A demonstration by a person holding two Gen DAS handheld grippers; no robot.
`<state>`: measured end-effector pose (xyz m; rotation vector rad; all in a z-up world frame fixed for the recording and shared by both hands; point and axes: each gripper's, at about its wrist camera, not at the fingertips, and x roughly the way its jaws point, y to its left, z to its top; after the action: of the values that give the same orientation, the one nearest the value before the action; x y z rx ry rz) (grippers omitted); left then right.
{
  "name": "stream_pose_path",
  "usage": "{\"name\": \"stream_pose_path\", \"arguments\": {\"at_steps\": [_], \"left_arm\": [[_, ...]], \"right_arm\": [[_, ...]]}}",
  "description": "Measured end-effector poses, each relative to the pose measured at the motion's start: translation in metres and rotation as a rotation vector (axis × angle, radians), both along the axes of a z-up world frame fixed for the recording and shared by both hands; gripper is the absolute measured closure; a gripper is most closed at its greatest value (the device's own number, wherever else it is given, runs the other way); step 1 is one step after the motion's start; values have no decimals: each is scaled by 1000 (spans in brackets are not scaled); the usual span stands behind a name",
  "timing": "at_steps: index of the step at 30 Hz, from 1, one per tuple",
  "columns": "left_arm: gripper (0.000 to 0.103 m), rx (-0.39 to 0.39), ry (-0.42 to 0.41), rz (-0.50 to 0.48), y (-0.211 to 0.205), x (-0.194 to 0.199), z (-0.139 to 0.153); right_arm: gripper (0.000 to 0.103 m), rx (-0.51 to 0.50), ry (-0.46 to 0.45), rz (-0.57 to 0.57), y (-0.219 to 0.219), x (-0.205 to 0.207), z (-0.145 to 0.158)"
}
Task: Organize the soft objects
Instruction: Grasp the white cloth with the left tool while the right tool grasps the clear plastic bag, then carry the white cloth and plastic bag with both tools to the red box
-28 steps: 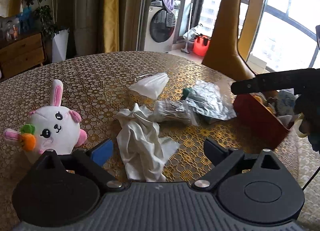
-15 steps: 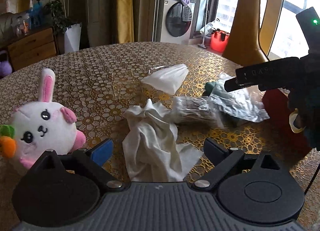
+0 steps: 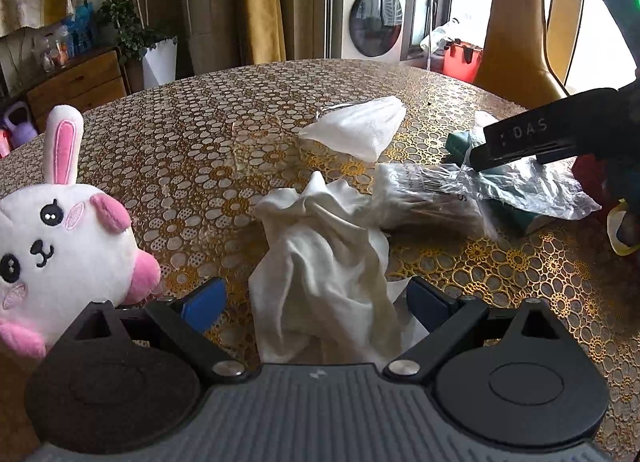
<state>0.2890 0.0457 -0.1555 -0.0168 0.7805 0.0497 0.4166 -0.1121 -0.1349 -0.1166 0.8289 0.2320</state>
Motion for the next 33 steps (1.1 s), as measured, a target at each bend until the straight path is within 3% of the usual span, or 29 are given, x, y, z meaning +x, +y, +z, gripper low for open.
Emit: {"name": "stream_pose_path", "arguments": {"at_steps": [4, 7, 15, 21, 27, 33], "left_arm": [[11, -3, -6, 1, -1, 0, 1], [20, -4, -13, -8, -2, -1, 3], [62, -34, -25, -20, 0, -2, 9], [84, -74, -16, 4, 9, 0, 12], [90, -82, -27, 12, 14, -3, 24], [90, -80, -43, 33, 18, -9, 42]], "right_arm": [[39, -31, -19, 10, 3, -4, 1], [45, -41, -34, 15, 2, -8, 2], [68, -8, -30, 36, 0, -14, 6], [89, 27, -18, 47, -5, -21, 11], [100, 69, -47, 51, -15, -35, 26], [100, 109, -69, 84, -30, -60, 50]]}}
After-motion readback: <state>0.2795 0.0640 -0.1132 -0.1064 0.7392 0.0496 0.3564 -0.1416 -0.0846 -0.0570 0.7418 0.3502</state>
